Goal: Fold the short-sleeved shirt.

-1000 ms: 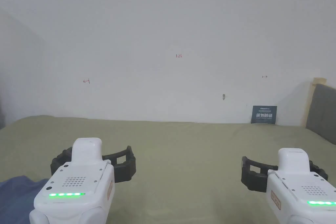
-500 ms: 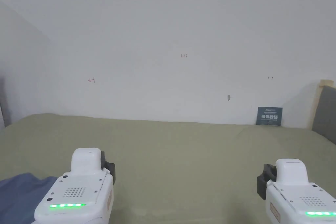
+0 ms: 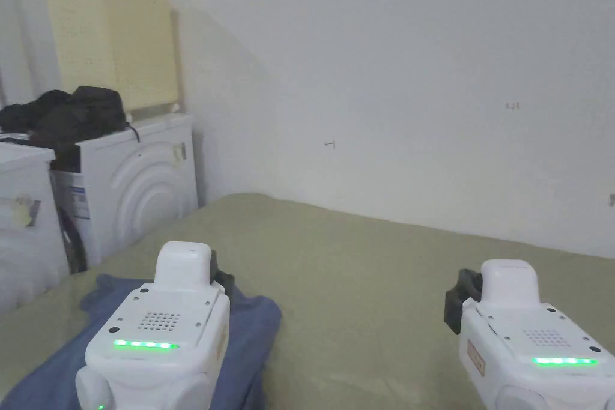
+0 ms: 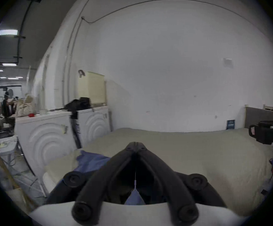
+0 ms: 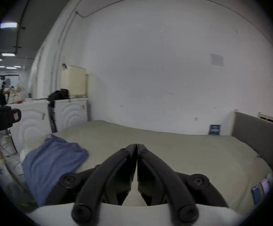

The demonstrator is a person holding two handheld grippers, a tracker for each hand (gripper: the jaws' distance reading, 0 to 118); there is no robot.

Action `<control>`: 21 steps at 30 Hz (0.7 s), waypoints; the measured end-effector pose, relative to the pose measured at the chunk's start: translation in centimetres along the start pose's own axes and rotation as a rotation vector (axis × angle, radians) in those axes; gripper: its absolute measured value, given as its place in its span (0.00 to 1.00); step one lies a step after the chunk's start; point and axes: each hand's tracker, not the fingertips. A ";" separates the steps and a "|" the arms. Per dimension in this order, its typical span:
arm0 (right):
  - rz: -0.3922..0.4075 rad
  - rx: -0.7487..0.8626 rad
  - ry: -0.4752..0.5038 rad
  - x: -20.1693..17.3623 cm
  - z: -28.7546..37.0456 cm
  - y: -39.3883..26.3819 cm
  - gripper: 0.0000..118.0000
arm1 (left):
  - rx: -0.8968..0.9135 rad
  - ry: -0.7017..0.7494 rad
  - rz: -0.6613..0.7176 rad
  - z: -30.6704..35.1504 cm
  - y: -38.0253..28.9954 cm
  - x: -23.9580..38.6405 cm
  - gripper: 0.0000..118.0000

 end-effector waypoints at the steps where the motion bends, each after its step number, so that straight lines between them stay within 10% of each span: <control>1: -0.001 0.003 0.032 -1.6 -0.7 0.2 0.06 | -0.004 0.023 0.002 0.2 -0.1 -1.2 0.00; 9: -0.002 -0.006 0.202 -10.5 -4.1 0.0 0.06 | -0.020 0.178 0.036 1.6 -0.8 -8.0 0.00; 21: 0.023 -0.010 0.197 -8.9 -7.9 -1.8 0.06 | -0.297 -0.006 0.029 -11.4 -1.1 -7.7 0.00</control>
